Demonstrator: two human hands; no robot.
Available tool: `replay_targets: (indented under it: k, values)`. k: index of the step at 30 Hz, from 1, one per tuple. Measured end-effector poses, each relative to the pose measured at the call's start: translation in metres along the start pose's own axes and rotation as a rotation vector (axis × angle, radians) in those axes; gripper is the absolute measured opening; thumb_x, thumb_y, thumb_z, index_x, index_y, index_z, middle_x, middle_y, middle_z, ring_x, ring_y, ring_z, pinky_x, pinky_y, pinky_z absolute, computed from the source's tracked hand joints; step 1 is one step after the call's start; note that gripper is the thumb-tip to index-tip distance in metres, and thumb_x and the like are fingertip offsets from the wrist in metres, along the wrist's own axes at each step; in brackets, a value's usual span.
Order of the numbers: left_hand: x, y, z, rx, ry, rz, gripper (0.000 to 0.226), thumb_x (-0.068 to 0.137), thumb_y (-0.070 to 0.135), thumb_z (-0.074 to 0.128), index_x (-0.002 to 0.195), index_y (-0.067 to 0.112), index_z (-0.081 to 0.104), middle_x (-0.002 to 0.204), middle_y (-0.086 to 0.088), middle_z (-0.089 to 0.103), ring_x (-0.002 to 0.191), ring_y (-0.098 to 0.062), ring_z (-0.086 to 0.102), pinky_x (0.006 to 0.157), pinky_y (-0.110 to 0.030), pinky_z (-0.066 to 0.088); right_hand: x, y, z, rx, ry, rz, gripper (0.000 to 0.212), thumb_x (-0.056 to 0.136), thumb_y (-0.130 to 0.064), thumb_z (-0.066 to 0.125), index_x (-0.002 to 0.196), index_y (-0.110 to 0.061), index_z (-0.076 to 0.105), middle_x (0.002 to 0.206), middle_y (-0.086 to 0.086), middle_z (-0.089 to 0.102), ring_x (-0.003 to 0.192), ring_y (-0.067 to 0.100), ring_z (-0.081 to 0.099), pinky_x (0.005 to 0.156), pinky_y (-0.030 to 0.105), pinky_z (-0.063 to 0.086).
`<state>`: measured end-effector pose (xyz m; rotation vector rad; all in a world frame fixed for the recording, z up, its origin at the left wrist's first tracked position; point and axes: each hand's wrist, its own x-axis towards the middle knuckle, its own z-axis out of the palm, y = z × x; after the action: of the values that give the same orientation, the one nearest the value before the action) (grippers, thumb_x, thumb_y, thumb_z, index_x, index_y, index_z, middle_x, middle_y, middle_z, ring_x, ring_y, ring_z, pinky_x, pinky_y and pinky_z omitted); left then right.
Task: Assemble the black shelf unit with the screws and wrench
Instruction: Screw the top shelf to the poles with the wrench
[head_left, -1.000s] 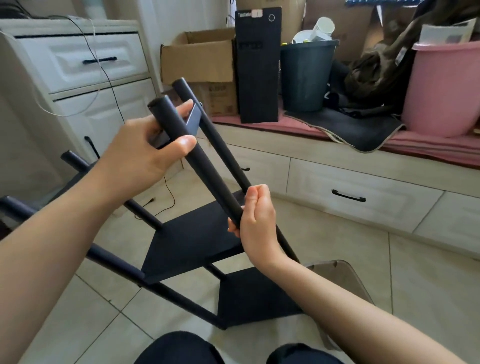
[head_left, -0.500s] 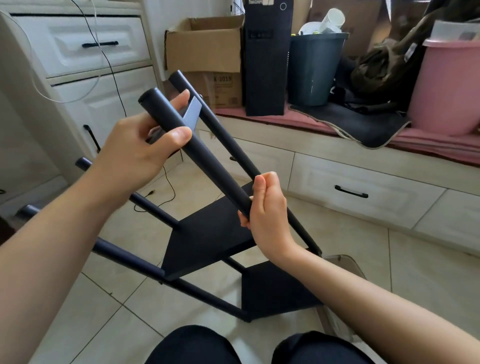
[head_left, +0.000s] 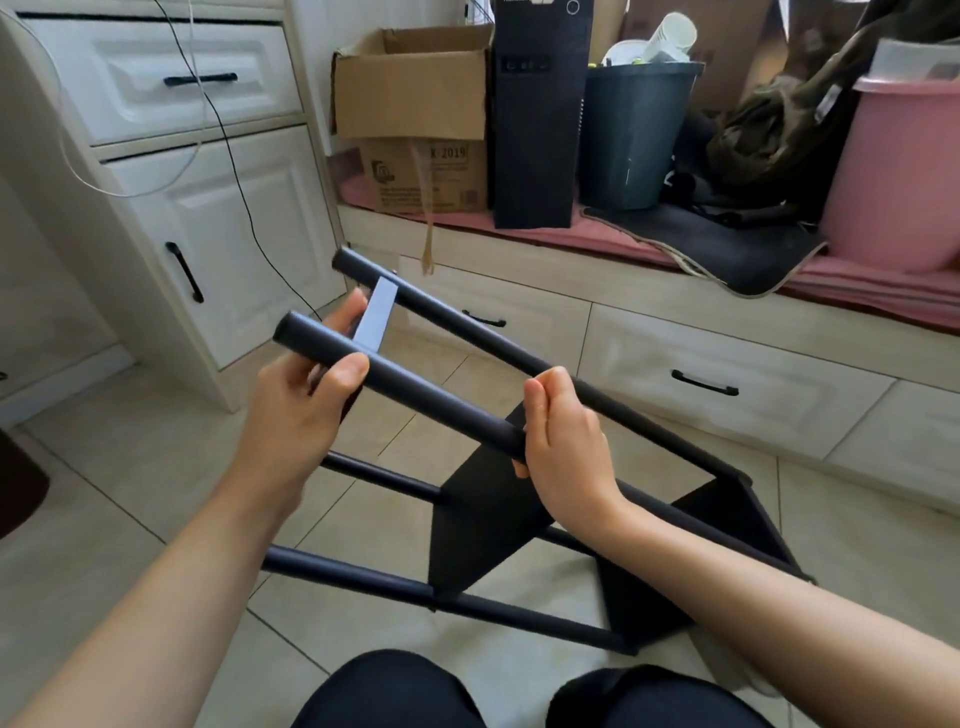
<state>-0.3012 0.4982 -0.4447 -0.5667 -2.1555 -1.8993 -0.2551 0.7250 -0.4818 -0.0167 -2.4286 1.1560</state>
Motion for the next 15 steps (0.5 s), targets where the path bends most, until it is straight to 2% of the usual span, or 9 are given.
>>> replay_targets:
  k: [1,3,6,9,12,15]
  values:
    - [-0.006,-0.011,0.0,-0.021,-0.009,-0.029,0.057,0.085,0.047,0.06,0.141,0.043,0.055,0.138,0.026,0.059,0.13,0.004,0.053,0.097,-0.009,0.045,-0.002,0.003,0.0,-0.039,-0.017,0.012,0.024,0.107,-0.036,0.029,0.093,-0.022,0.042,0.06,0.001,0.06,0.05,0.017,0.062,0.063,0.049,0.055]
    - [-0.019,-0.032,0.0,-0.045,-0.041,-0.113,0.056,0.084,0.053,0.06,0.14,0.049,0.054,0.142,0.026,0.055,0.131,0.004,0.05,0.108,-0.022,0.042,-0.005,0.011,0.001,-0.118,-0.052,0.035,0.024,0.107,-0.036,0.028,0.094,-0.02,0.041,0.059,0.002,0.061,0.054,0.022,0.063,0.069,0.05,0.053]
    - [-0.04,-0.058,0.004,-0.089,-0.072,-0.23,0.057,0.082,0.061,0.061,0.138,0.056,0.051,0.147,0.028,0.049,0.136,0.002,0.046,0.116,-0.037,0.031,-0.01,0.023,0.004,-0.211,-0.082,0.021,0.025,0.106,-0.037,0.026,0.095,-0.019,0.04,0.065,0.004,0.063,0.058,0.029,0.063,0.069,0.049,0.052]
    - [-0.057,-0.076,0.009,-0.1,-0.068,-0.298,0.06,0.078,0.066,0.062,0.137,0.06,0.049,0.146,0.028,0.05,0.138,-0.002,0.044,0.119,-0.04,0.029,-0.018,0.036,0.011,-0.23,-0.088,-0.022,0.032,0.103,-0.041,0.025,0.095,-0.016,0.042,0.069,0.007,0.06,0.056,0.031,0.062,0.062,0.052,0.053]
    - [-0.068,-0.093,0.009,-0.147,-0.059,-0.337,0.062,0.077,0.062,0.064,0.138,0.057,0.05,0.147,0.025,0.051,0.138,-0.003,0.045,0.121,-0.041,0.029,-0.023,0.049,0.022,-0.284,-0.11,-0.036,0.047,0.097,-0.049,0.017,0.099,-0.013,0.047,0.067,0.006,0.061,0.055,0.028,0.063,0.059,0.047,0.053]
    - [-0.076,-0.108,0.003,-0.212,-0.044,-0.364,0.066,0.076,0.058,0.067,0.14,0.052,0.051,0.15,0.016,0.05,0.141,-0.011,0.045,0.122,-0.047,0.027,-0.027,0.057,0.036,-0.302,-0.107,-0.057,0.053,0.096,-0.051,0.013,0.101,-0.012,0.049,0.062,0.001,0.06,0.051,0.025,0.06,0.056,0.042,0.053]
